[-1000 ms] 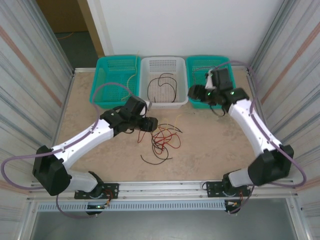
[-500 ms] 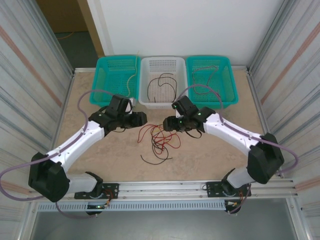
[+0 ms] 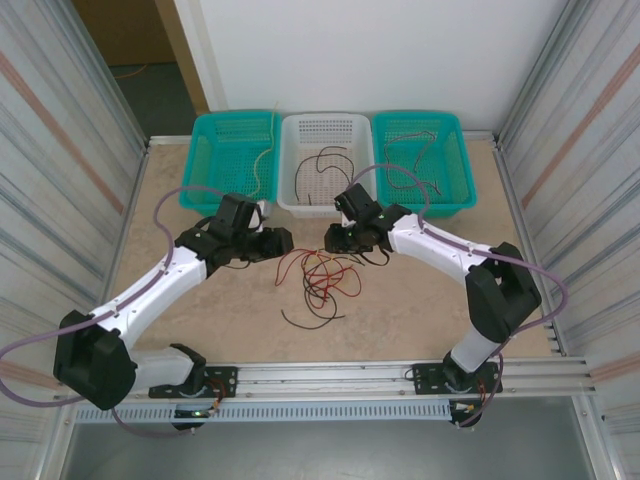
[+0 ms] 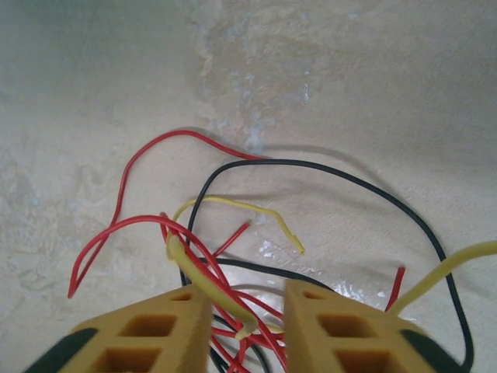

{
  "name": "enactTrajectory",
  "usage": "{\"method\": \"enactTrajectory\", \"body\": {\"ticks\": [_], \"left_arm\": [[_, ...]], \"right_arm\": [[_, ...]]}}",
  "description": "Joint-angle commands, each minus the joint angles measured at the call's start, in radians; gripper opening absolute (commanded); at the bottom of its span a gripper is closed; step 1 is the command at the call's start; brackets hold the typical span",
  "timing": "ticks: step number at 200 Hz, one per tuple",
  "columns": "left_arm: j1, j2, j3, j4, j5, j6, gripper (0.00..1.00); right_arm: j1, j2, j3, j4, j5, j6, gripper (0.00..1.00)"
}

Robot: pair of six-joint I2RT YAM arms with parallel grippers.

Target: Untangle the cables

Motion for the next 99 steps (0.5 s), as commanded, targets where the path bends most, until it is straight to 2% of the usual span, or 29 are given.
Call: {"method": "enactTrajectory", "body": {"ticks": [1, 13, 34, 99], "left_arm": [[-0.002, 0.006, 0.016, 0.022, 0.032, -0.009, 0.49], [-0.006, 0.012, 0.022, 0.028, 0.039, -0.008, 0.51], [-0.025, 0.026, 0.03, 0.041, 0.042, 0.001, 0.52], [-0.066, 0.054, 0.042, 0.071, 0.036, 0.001, 0.51]], "right_arm": [[-0.008, 0.006, 0.028, 0.001, -0.006, 0.006, 0.2], [-0.008, -0.013, 0.021, 0.0, 0.008, 0.002, 0.13], [-0.007, -0.068, 0.004, 0.005, 0.022, -0.007, 0.08], [0.011, -0.254, -0.011, -0.039, 0.108, -0.045, 0.02]]}}
